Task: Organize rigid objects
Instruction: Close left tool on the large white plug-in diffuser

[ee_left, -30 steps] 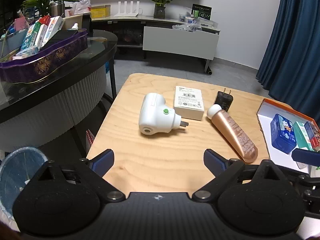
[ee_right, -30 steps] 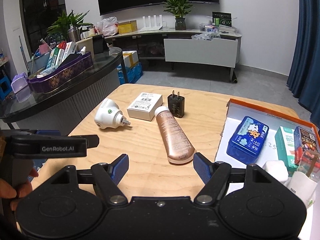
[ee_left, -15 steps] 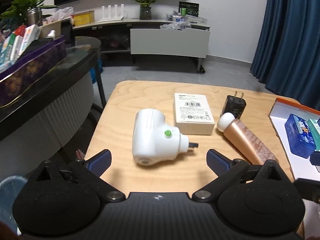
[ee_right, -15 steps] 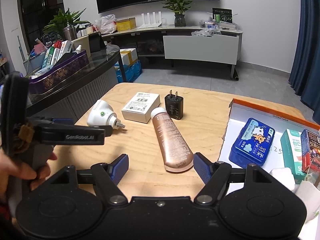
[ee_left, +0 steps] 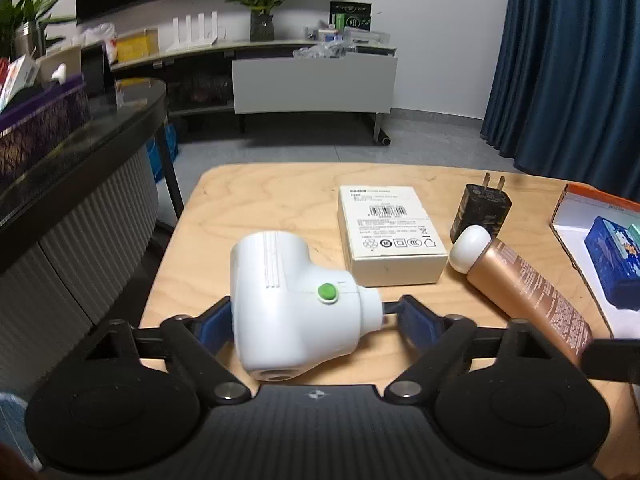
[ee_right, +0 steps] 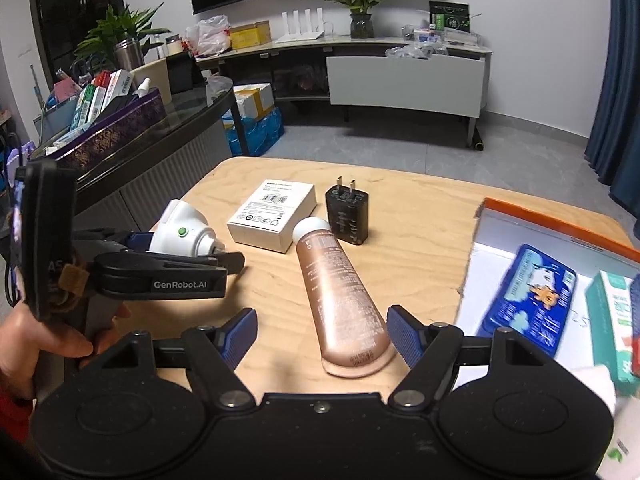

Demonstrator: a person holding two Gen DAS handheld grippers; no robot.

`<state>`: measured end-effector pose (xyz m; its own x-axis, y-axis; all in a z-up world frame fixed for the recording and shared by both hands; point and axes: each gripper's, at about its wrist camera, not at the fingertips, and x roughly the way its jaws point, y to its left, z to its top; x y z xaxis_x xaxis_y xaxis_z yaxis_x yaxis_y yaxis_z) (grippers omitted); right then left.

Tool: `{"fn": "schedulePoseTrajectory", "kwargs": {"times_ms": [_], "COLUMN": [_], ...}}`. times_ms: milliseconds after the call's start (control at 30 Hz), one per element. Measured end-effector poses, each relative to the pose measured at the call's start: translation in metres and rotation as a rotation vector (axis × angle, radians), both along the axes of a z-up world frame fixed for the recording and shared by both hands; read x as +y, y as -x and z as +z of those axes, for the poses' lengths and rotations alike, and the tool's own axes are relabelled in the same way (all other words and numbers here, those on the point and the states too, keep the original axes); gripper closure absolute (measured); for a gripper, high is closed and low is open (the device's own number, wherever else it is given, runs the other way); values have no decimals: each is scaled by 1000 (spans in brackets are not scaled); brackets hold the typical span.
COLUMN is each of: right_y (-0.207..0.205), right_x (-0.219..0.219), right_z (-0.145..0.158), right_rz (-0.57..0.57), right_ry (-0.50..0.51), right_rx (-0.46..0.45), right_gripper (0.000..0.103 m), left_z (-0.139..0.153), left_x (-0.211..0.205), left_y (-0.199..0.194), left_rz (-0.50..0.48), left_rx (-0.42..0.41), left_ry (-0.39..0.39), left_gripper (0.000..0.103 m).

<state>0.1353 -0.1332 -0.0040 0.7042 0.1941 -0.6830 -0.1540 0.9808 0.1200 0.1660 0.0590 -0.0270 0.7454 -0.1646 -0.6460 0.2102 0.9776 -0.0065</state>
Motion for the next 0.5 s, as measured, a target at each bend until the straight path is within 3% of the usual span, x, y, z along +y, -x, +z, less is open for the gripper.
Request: {"fn": "schedulePoseTrajectory", "kwargs": {"times_ms": [200, 500], "right_y": [-29, -66], "right_x": [11, 16], "right_z": [-11, -33], "right_rz": [30, 34], "right_ry": [42, 69], "right_rx": [17, 49], "right_gripper": [18, 22], "left_z": [0, 15], "left_x": [-4, 7], "left_y": [7, 18], "left_rz": [0, 48], "left_rx": [-11, -8], "left_ry": [-40, 39], "left_gripper": [16, 16]}}
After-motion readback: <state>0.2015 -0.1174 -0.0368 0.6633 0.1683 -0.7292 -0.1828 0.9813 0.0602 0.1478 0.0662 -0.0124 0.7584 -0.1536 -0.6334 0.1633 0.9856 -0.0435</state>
